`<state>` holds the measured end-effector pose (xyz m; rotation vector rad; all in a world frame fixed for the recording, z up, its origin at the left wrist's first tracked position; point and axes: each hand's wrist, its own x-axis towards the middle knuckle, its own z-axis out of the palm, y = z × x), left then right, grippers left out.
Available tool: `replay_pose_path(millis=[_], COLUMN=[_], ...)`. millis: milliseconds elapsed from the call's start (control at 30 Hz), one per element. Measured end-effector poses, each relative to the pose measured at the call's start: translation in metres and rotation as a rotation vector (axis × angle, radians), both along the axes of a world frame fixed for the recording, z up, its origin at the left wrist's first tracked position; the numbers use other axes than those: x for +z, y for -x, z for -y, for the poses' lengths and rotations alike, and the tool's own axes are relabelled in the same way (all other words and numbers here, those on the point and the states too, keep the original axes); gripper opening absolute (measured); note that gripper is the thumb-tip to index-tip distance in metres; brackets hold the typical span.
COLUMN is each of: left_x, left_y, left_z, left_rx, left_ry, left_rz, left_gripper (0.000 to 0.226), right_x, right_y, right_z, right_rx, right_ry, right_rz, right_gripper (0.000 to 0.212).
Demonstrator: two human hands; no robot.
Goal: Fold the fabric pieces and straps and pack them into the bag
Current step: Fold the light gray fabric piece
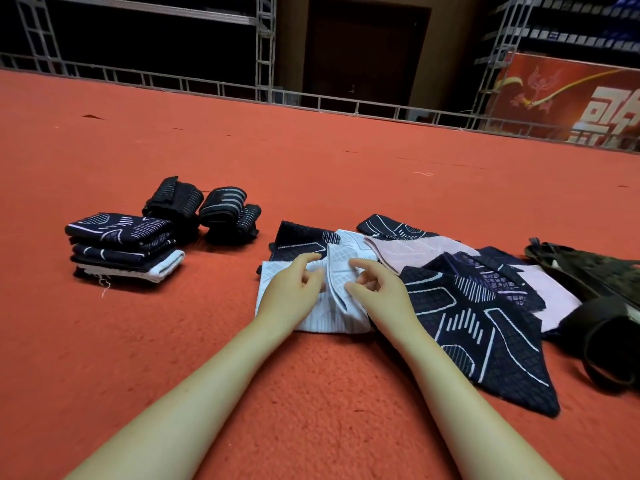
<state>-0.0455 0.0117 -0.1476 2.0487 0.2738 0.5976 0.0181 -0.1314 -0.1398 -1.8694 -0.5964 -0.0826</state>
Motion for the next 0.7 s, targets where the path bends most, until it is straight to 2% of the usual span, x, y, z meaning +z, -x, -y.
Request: replay_pose_path(millis=[167,267,333,467,567,633,700], left_x=[0.000,-0.001,0.000,0.005,0.004,0.001,-0.002], left_y=[0.000,0.000,0.002,0.009,0.011,0.009,0.007], left_z=[0.008,0.007,0.005,0.000,-0.004,-0.004,-0.002], left_rx=[-0.046,-0.058,-0.043,0.016,0.040,0.073,0.101], left_ry=[0.128,0.106,0.073,-0.119,-0.341,-0.459,-0.545], left_rz=[0.006,0.035,0.042,-0.029,-0.177,-0.199,-0.184], left_gripper=[0.037,0.046,0.052,0.065,0.060,0.055,0.052], right_x=[-0.005,-0.009,-0.009,-0.007,-0.012,-0.013,-0.011], right_y=[-0.001,-0.001,0.000,0.005,0.009,0.009,0.008], right_z=[-0.002,-0.001,0.000,0.001,-0.001,-0.005,-0.008], right_rx=[0.000,-0.048,-0.045,0.008,0.021,-0.001,-0.037], right_ry=[0.019,0.161,0.203,0.304,0.492,0.547,0.502], right_rz=[0.036,0.177,0.203,0.257,0.358,0.332,0.246], right_gripper=[0.037,0.037,0.039,0.041,0.057,0.068,0.073])
